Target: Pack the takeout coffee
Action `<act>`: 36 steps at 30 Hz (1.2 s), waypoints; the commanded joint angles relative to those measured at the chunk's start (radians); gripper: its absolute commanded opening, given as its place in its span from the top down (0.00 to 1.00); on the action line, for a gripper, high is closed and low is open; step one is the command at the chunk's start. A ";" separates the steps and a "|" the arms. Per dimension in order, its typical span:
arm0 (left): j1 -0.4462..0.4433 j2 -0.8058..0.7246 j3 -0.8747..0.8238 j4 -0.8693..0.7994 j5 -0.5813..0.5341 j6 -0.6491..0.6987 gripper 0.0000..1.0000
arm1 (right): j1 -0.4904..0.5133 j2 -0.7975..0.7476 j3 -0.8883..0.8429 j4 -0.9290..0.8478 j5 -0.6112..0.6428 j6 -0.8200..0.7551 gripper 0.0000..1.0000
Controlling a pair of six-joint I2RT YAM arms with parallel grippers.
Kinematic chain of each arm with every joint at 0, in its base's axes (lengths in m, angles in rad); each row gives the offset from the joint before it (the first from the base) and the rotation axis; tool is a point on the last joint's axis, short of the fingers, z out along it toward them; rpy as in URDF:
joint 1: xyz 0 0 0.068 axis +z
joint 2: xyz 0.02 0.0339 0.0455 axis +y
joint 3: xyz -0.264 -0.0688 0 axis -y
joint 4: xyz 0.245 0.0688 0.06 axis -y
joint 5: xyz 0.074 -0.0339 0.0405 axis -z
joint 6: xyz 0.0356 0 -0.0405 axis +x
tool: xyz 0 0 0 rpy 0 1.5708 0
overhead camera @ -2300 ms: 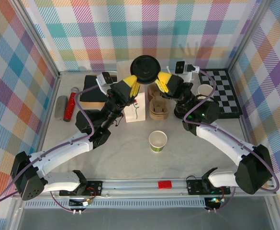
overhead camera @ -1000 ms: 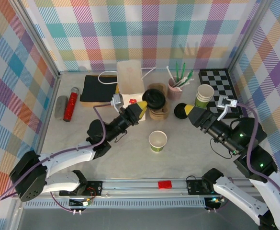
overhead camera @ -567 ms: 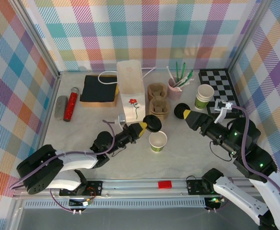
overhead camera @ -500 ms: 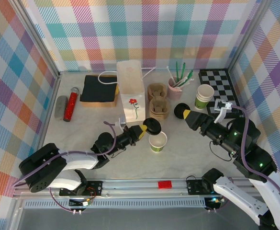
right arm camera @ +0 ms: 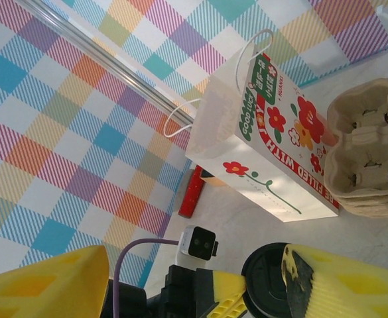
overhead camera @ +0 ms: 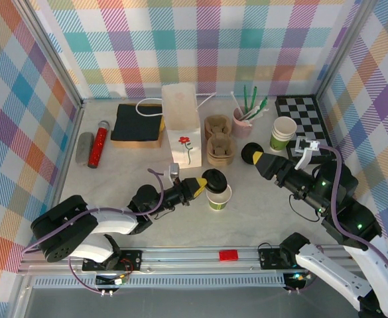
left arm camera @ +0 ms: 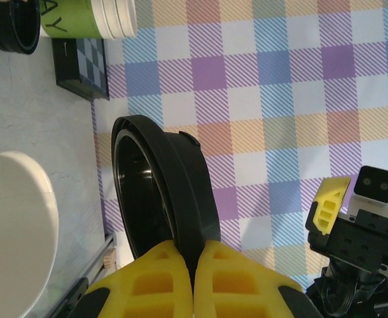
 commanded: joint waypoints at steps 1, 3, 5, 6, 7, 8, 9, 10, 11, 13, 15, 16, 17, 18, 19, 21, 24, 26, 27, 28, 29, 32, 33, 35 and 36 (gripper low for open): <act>-0.030 0.035 -0.008 0.061 0.042 0.008 0.99 | -0.006 -0.005 -0.007 0.038 -0.002 -0.006 0.31; -0.033 0.050 -0.008 0.063 0.047 0.013 0.99 | -0.005 -0.006 -0.007 0.039 -0.003 -0.007 0.31; -0.033 0.056 -0.009 0.061 0.049 0.020 1.00 | -0.005 -0.010 -0.009 0.040 -0.002 -0.007 0.31; -0.033 0.059 -0.010 0.061 0.050 0.023 1.00 | -0.005 -0.013 -0.009 0.038 0.000 -0.008 0.32; -0.033 0.062 -0.012 0.061 0.050 0.024 0.99 | -0.005 -0.015 -0.010 0.037 0.003 -0.007 0.32; -0.033 0.067 -0.012 0.061 0.050 0.025 1.00 | -0.005 -0.018 -0.011 0.035 0.004 -0.009 0.32; -0.033 0.072 -0.012 0.062 0.050 0.027 0.99 | -0.005 -0.022 -0.011 0.036 0.006 -0.008 0.32; -0.033 0.079 -0.012 0.061 0.051 0.028 0.99 | -0.005 -0.023 -0.011 0.035 0.007 -0.008 0.32; -0.033 0.087 -0.011 0.062 0.054 0.028 0.99 | -0.005 -0.026 -0.012 0.037 0.008 -0.008 0.32; -0.033 0.103 -0.008 0.061 0.058 0.031 0.99 | -0.005 -0.029 -0.012 0.038 0.008 -0.007 0.33; -0.033 0.118 -0.009 0.063 0.059 0.036 0.99 | -0.005 -0.032 -0.012 0.038 0.009 -0.008 0.33; -0.033 0.123 -0.011 0.063 0.058 0.037 0.99 | -0.005 -0.034 -0.012 0.038 0.009 -0.008 0.33; -0.033 0.127 -0.009 0.064 0.059 0.039 0.99 | -0.005 -0.036 -0.013 0.040 0.010 -0.008 0.33; -0.033 0.130 -0.008 0.065 0.060 0.040 0.99 | -0.005 -0.039 -0.014 0.042 0.011 -0.008 0.33; -0.033 0.132 -0.006 0.064 0.061 0.041 0.99 | -0.005 -0.041 -0.016 0.044 0.011 -0.009 0.33; -0.033 0.132 -0.009 0.064 0.058 0.040 0.99 | -0.005 -0.043 -0.019 0.050 0.010 -0.007 0.34; -0.033 0.130 -0.014 0.064 0.053 0.044 0.97 | -0.005 -0.044 -0.021 0.051 0.009 -0.006 0.34; -0.033 0.134 -0.017 0.063 0.052 0.044 0.96 | -0.005 -0.043 -0.024 0.054 0.008 -0.005 0.34; -0.033 0.138 -0.019 0.063 0.050 0.044 0.95 | -0.005 -0.044 -0.024 0.056 0.007 -0.005 0.34; -0.033 0.142 -0.020 0.063 0.052 0.045 0.94 | -0.005 -0.045 -0.025 0.058 0.006 -0.004 0.34; -0.033 0.145 -0.022 0.063 0.050 0.045 0.93 | -0.005 -0.046 -0.025 0.060 0.006 -0.005 0.34; -0.033 0.150 -0.026 0.064 0.051 0.048 0.91 | -0.005 -0.047 -0.026 0.065 0.006 -0.005 0.35; -0.033 0.150 -0.028 0.063 0.050 0.050 0.91 | -0.005 -0.048 -0.026 0.065 0.005 -0.005 0.35; -0.033 0.148 -0.029 0.063 0.049 0.051 0.89 | -0.005 -0.048 -0.027 0.071 0.001 -0.005 0.35; -0.031 0.147 -0.029 0.063 0.048 0.052 0.87 | -0.005 -0.048 -0.027 0.075 -0.001 -0.005 0.35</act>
